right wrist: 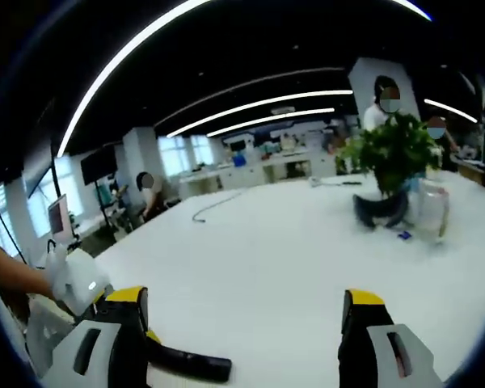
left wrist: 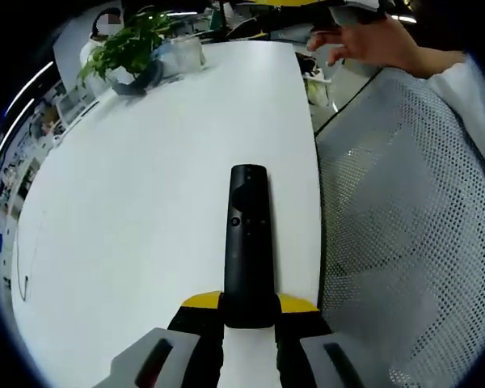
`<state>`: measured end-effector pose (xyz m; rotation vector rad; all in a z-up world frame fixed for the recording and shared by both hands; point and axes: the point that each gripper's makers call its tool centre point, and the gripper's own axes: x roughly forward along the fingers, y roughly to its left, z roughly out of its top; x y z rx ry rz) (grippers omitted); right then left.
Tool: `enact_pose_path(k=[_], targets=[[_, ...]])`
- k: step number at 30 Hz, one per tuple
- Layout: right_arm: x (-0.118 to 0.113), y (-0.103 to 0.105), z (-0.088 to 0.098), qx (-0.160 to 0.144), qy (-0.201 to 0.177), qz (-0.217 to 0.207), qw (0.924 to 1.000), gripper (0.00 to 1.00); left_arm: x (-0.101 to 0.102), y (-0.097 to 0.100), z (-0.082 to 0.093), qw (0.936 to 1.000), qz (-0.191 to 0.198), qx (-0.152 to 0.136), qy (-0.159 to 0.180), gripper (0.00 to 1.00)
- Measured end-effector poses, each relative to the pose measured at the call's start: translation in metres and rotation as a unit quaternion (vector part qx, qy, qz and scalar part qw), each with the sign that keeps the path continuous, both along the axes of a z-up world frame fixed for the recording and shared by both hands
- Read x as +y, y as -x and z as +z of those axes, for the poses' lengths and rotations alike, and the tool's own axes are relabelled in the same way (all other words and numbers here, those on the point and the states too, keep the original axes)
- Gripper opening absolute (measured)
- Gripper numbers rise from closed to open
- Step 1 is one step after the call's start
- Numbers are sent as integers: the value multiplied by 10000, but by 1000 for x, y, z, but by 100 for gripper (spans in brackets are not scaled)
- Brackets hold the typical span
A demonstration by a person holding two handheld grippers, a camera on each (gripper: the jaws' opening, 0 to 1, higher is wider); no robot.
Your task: Press the specified remote control buttons in sequence, fully releasing each button before pressing the next.
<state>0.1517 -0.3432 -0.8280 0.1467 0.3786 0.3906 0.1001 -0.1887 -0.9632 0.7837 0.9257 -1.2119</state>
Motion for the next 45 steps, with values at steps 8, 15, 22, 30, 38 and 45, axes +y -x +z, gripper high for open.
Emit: enact_pose_path(k=[8, 15, 22, 30, 38, 45], targets=[[-1, 0, 0, 24, -24, -20, 10000, 99, 10, -41, 7, 9991, -113, -326, -243, 22], [-2, -1, -4, 104, 34, -28, 9999, 99, 15, -77, 8, 9976, -92, -568, -395, 22], [0, 0, -7, 184, 48, 41, 9998, 99, 18, -108, 8, 9971, -1, -636, -416, 22], [-3, -1, -11, 279, 66, -9, 9996, 99, 19, -142, 8, 9959, 41, -772, -479, 22], [-5, -1, -16, 392, 84, -59, 9992, 99, 21, -175, 11, 9941, 14, -915, -581, 22], [-5, -1, -20, 479, 110, -51, 9988, 99, 23, -199, 12, 9926, 18, -1016, -667, 22]])
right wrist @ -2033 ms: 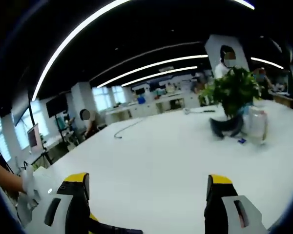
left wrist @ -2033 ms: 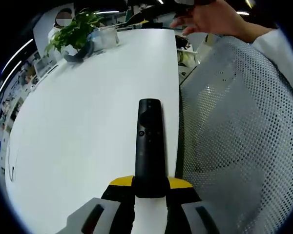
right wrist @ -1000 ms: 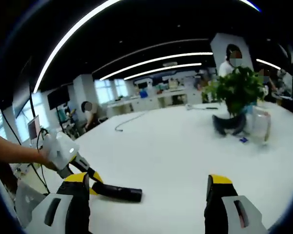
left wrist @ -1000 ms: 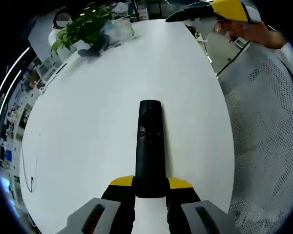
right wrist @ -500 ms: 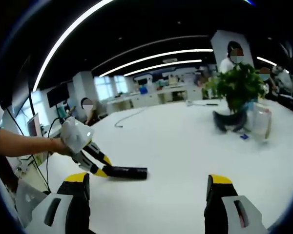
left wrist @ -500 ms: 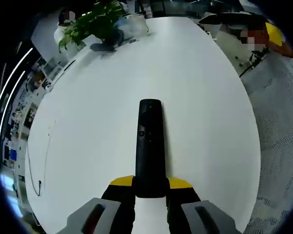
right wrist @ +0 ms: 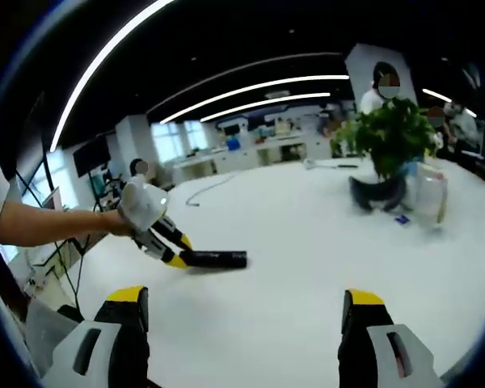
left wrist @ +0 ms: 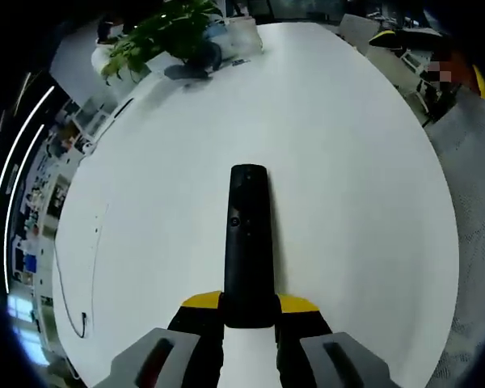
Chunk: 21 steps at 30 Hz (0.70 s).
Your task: Press the specified remote control buttons in sequence, fully releasing each button before pressing the next.
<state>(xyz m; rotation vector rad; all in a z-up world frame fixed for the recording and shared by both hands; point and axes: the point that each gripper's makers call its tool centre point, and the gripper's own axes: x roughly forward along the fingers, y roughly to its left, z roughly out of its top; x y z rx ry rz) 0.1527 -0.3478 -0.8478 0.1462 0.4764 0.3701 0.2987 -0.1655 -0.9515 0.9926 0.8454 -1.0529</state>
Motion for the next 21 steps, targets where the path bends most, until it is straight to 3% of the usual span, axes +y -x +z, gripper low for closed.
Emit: enact_pose_path(k=[21], targets=[[-1, -1, -9, 223, 72, -9, 9997, 99, 13, -78, 7, 9985, -147, -480, -214, 22]])
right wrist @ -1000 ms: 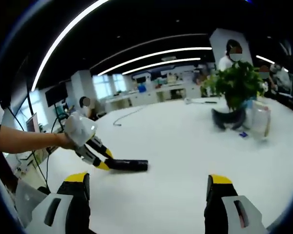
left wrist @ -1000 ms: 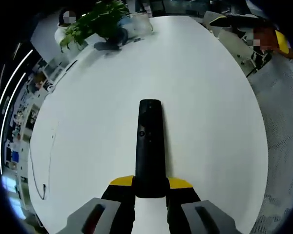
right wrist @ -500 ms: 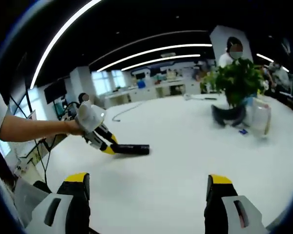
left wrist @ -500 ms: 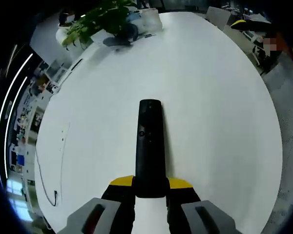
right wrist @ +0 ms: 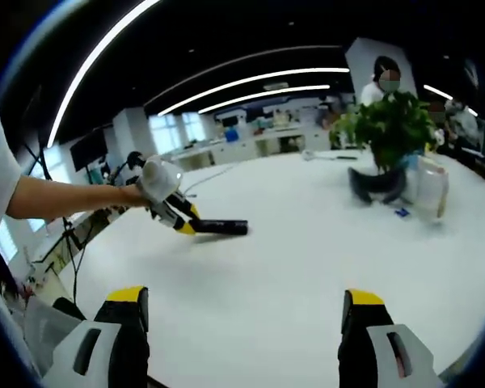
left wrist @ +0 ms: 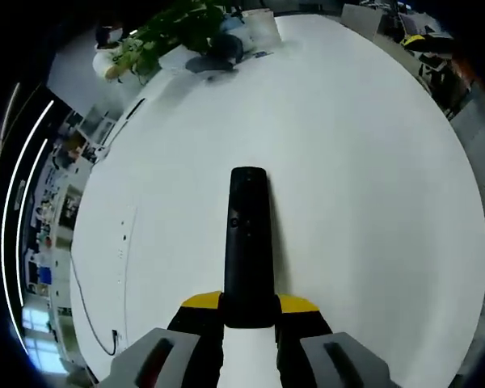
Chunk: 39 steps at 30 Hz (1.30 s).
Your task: Press the specified remote control buttons in sequence, fully releasing each button before pressing the next.
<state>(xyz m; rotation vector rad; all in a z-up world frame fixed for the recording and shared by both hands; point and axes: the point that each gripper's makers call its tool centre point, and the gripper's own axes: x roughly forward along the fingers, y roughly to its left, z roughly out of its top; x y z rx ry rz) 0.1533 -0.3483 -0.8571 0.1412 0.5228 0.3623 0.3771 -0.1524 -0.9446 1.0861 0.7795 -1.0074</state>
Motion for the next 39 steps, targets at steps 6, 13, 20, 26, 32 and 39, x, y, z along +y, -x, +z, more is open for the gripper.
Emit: enact_pose_path(k=[6, 13, 20, 26, 32, 39], targets=[[0, 0, -2, 53, 33, -6, 10000, 99, 2, -15, -5, 9998, -32, -173, -92, 22], [-2, 6, -7, 115, 63, -51, 9999, 99, 6, -18, -11, 9994, -86, -284, -178, 22], [-2, 5, -10, 165, 112, -57, 9998, 99, 9, -20, -20, 9989, -157, -265, -360, 22], [-3, 5, -12, 181, 117, -79, 9997, 99, 13, -23, -24, 9974, -266, -350, -563, 22], [-2, 5, -11, 185, 119, -59, 9997, 99, 13, -24, -23, 9978, -254, -333, -512, 23], [-1, 4, -9, 153, 114, -38, 9998, 99, 15, -26, -22, 9989, 96, -315, -340, 24]])
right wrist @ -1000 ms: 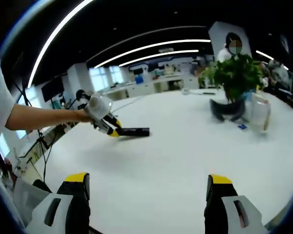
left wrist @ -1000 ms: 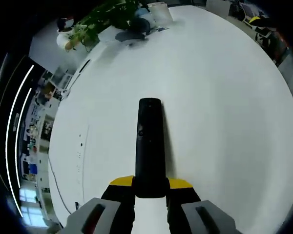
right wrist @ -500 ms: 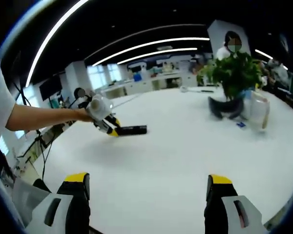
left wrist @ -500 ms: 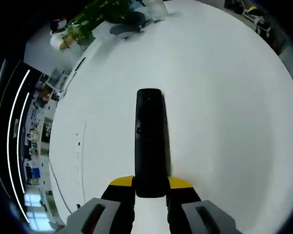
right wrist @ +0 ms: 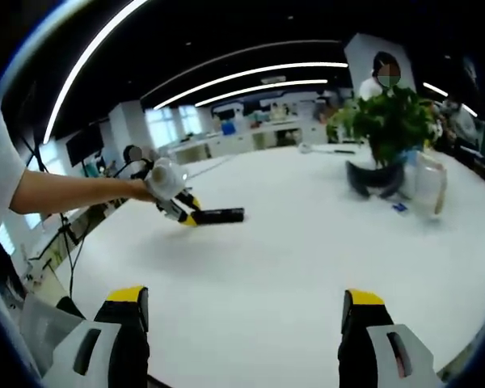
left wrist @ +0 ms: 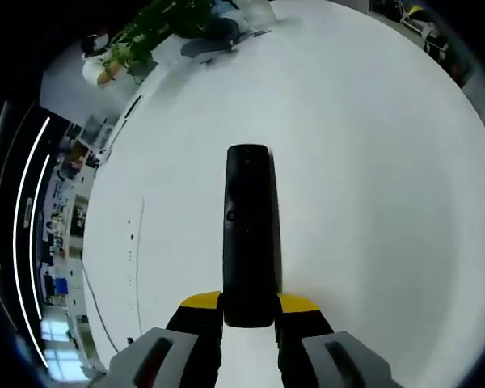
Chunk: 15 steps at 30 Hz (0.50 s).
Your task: Press the specified remote control buttons in sequence, fully releasing each button before pressing the next.
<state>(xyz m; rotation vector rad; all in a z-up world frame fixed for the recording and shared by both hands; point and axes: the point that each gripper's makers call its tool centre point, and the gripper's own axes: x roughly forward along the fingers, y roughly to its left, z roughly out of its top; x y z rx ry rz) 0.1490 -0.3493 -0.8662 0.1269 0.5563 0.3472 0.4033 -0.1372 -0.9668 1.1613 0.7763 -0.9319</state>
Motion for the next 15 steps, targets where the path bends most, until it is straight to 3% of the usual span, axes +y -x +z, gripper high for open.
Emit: enact_pose_path(k=[3, 6, 9, 11, 12, 15], targets=[[-1, -1, 2, -39, -28, -30, 10000, 99, 2, 1, -1, 9996, 231, 29, 134, 22], [-1, -1, 3, -77, -34, -52, 10000, 99, 4, -2, 2, 9988, 418, -129, 206, 26], [-1, 0, 4, -105, -23, -42, 9999, 99, 8, -6, 4, 9950, 864, -299, 398, 32], [-2, 0, 5, -146, -9, -42, 9999, 99, 11, -7, 6, 9902, 1194, -342, 646, 37], [-1, 0, 5, -155, -14, -41, 9999, 99, 14, -4, 7, 9851, 1515, -228, 778, 40], [-1, 1, 7, -180, -26, -37, 9998, 99, 9, 3, 7, 9771, 1755, 14, 1203, 54]])
